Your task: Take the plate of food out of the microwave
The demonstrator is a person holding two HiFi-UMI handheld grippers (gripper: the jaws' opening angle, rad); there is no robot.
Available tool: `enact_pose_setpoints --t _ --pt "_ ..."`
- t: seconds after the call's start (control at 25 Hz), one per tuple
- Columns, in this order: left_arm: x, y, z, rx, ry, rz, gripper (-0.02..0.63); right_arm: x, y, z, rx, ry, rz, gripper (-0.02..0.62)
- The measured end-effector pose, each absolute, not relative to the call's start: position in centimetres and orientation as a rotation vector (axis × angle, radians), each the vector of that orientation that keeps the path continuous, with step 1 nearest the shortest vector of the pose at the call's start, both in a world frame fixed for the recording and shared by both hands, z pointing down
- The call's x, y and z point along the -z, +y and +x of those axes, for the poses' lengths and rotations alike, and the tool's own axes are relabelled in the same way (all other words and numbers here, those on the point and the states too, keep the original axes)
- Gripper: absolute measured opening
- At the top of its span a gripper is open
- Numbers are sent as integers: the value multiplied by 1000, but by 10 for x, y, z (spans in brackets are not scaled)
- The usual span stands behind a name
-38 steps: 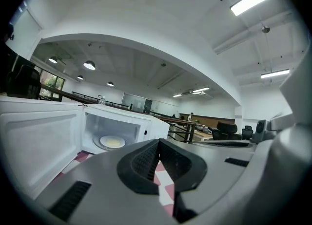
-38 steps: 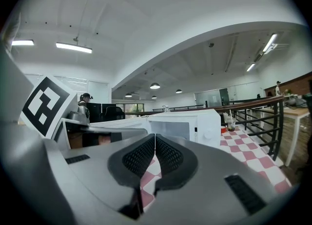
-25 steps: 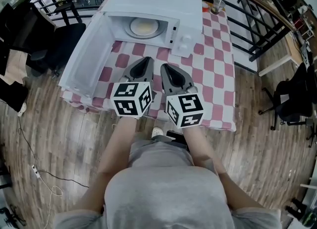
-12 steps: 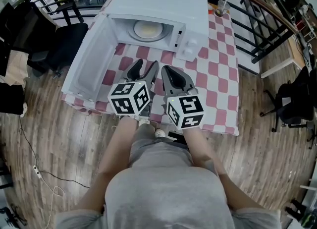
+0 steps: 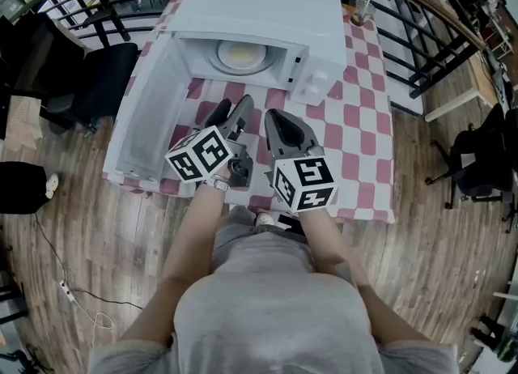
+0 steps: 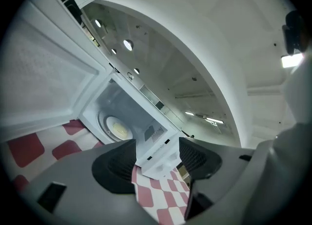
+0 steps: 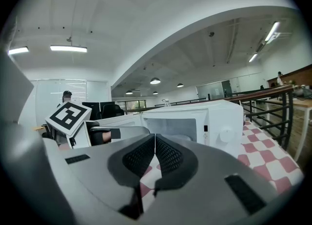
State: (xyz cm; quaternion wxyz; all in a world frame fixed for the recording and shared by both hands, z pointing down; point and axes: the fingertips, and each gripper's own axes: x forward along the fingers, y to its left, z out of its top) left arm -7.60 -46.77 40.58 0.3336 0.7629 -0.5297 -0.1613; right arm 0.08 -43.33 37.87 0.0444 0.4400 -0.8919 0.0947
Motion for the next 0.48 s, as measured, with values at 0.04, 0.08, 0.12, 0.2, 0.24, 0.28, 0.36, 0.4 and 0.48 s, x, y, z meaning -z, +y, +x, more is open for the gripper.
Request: enact_pose_setpoints --t 0.04,0.08,0.12,0.2,0.24,0.28,0.36,0.4,0.48 --pt "-410 -472 -76 422 -1369 1980 265 -380 -436 0 -291 -2721 1350 28" --pt "-414 -476 -76 418 -1360 1971 265 -381 -439 0 -294 -2717 1355 28" --pt "-419 -480 -76 415 -1352 1961 265 -383 -442 -1 -298 -2713 1360 27" --pt "-427 -488 -75 419 -1335 1938 264 -386 -450 -2 -303 -2706 1366 28" --pt "-431 -493 -75 421 -1329 1927 265 -388 -453 -3 -303 -2704 1369 28" --pt "-435 -498 -75 421 -1326 1917 263 -390 -457 -4 -301 -2701 1372 28" --pt "-442 -507 -77 421 -1330 1896 243 -394 -464 -5 -298 -2692 1378 26" --pt "-446 -511 -78 424 -1331 1883 242 -396 -468 -5 -297 -2688 1381 28" --pt "-454 -520 -80 436 -1319 1854 242 -400 -474 -6 -295 -2680 1385 28"
